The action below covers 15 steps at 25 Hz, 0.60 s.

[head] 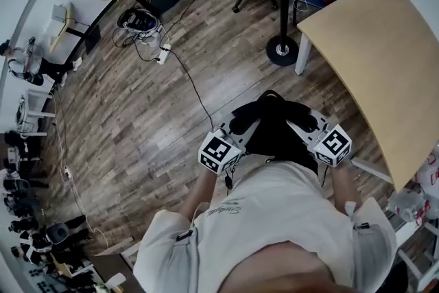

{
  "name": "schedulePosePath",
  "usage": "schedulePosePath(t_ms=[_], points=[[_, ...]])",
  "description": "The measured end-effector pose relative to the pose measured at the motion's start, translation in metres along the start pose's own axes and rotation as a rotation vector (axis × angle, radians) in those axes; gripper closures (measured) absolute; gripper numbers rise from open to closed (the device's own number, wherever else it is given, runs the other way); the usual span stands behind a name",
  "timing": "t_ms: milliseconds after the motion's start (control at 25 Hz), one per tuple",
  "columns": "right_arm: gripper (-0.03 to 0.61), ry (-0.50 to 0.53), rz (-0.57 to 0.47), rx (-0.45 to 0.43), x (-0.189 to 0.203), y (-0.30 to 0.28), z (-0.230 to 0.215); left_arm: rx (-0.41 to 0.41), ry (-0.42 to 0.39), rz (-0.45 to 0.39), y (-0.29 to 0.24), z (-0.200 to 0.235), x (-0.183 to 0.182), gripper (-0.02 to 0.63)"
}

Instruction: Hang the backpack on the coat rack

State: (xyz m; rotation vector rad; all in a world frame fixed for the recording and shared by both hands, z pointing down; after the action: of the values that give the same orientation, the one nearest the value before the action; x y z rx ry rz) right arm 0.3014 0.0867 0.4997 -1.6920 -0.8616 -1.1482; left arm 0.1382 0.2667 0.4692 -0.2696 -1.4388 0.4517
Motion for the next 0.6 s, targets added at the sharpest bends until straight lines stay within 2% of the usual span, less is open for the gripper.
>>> schedulePosePath(t_ms=[240,480,600], points=[[0.546,0.018,-0.022,-0.009,-0.018,-0.044,-0.057,-0.004,-0.035,0.019,-0.028,0.067,-0.022,0.571],[0.546,0.047,-0.038,0.002,-0.050,-0.060,-0.110,-0.033,-0.068,-0.006,-0.056,0.108,-0.061,0.571],[0.547,0.061,-0.037,0.008,-0.058,-0.068,-0.130,-0.040,-0.067,-0.024,-0.070,0.124,-0.069,0.571]])
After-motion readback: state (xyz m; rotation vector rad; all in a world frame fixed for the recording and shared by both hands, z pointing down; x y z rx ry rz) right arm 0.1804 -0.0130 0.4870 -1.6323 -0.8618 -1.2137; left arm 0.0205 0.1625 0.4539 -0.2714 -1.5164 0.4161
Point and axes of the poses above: the fingertips, and each gripper's own axes: y backward along the fingers, z to its left, x out of its underside, the point moved 10 cm from there along y, backward along the fingers, and after that the axes turned 6 degrees about z, right-handed, at the moved point
